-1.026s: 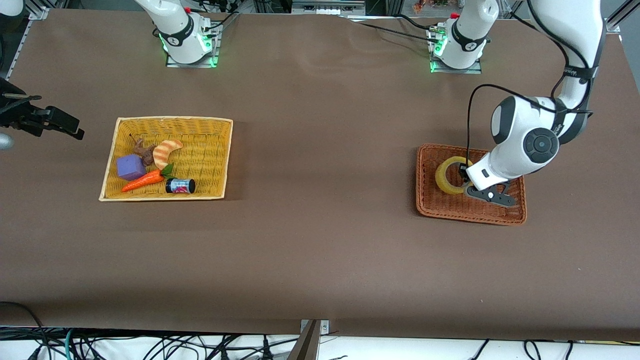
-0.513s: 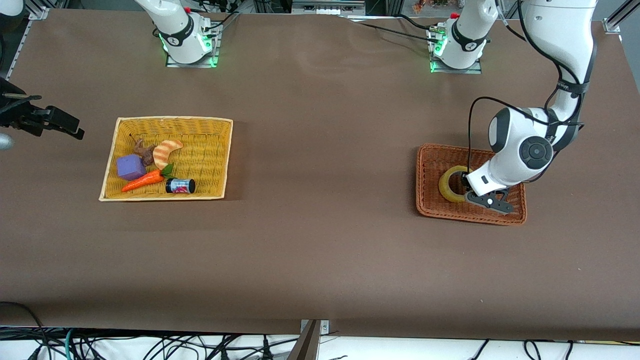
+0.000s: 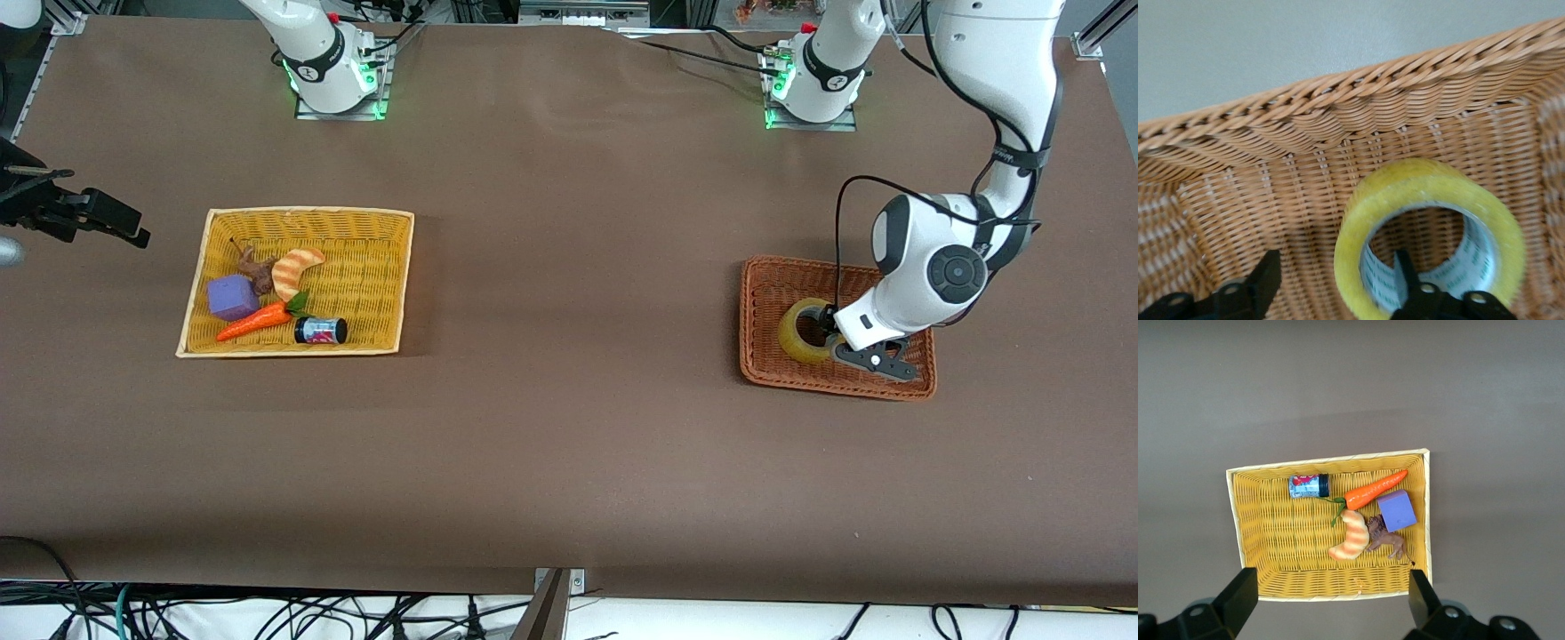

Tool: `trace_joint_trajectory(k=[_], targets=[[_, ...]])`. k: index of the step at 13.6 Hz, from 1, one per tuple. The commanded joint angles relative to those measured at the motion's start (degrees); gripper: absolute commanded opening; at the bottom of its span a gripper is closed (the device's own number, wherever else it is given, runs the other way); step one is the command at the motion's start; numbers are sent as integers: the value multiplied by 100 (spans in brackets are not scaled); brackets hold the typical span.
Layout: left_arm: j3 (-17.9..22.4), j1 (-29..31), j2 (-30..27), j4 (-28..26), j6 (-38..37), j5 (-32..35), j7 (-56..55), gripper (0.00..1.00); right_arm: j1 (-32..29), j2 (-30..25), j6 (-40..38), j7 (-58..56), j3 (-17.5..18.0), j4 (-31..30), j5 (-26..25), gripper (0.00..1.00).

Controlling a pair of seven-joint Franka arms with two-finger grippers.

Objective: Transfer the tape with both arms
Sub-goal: 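Open the left gripper and raise it away from the basket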

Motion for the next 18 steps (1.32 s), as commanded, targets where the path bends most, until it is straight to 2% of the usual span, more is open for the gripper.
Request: trace_joint_trajectory(k=[1, 5, 7, 9, 12, 13, 18], targets=[[43, -44, -1107, -41, -945, 74, 49, 100, -52, 61, -114, 19, 65, 161, -66, 100], [25, -79, -2225, 397, -2088, 39, 5, 100, -52, 61, -122, 19, 56, 161, -75, 100], [25, -79, -2254, 1073, -2617, 39, -13, 100, -61, 61, -114, 19, 65, 161, -75, 100], [-36, -79, -2358, 1408, -3134, 74, -169, 100, -61, 61, -114, 19, 65, 161, -75, 100], [-194, -79, -2403, 2058, -4214, 118, -995, 100, -61, 61, -114, 19, 65, 161, -75, 100], [-203, -79, -2403, 2191, -4453, 118, -1023, 100, -61, 61, -114, 19, 65, 161, -75, 100], [-195, -44, -2403, 2219, -4482, 118, -1058, 100, -61, 70, -114, 19, 56, 161, -75, 100]])
